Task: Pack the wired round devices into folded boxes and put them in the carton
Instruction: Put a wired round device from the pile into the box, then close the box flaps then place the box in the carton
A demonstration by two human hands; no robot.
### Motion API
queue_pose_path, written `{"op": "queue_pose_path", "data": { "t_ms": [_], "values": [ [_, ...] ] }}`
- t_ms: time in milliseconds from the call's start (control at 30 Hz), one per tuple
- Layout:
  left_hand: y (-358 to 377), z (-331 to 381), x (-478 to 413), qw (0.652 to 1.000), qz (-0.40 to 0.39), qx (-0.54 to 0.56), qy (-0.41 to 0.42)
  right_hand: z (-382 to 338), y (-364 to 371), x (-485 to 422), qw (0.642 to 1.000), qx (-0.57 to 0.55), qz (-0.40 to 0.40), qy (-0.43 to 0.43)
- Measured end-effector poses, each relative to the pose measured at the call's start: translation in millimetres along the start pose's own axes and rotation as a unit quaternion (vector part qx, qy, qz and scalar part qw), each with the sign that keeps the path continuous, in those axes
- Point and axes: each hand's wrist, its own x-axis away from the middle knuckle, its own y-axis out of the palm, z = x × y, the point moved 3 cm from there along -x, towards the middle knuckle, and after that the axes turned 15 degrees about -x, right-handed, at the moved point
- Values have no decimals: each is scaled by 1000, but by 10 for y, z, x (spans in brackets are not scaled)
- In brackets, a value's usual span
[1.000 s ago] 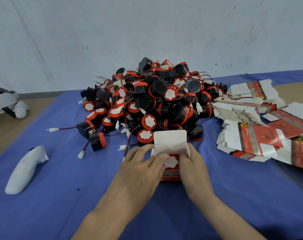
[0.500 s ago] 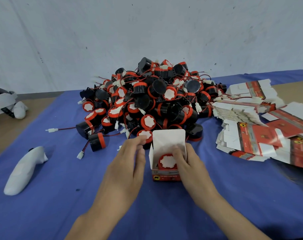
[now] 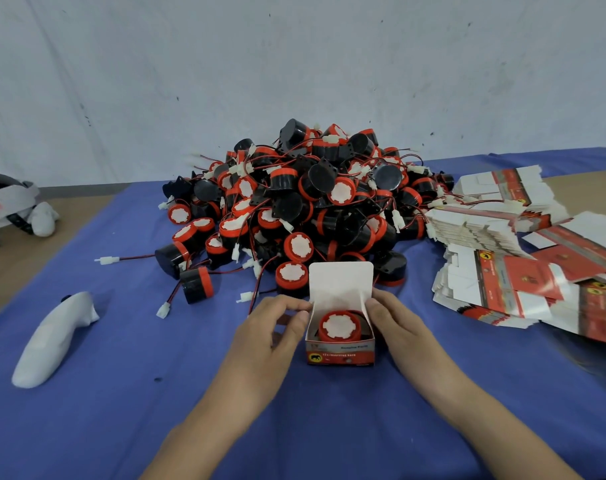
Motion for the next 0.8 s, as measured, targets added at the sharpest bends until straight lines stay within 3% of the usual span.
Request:
{"op": "queue_pose_path", "data": {
  "t_ms": [300, 533, 800],
  "values": [
    [141, 22, -94, 989, -70, 119, -57, 63, 27, -38, 998, 36, -38, -21],
    [127, -19, -146, 987, -126, 98, -32, -9, -11, 1, 993, 68, -81, -43],
    [199, -60, -73, 992, -96, 82, 2, -87, -99, 176, 962, 226, -142, -62]
  ]
}}
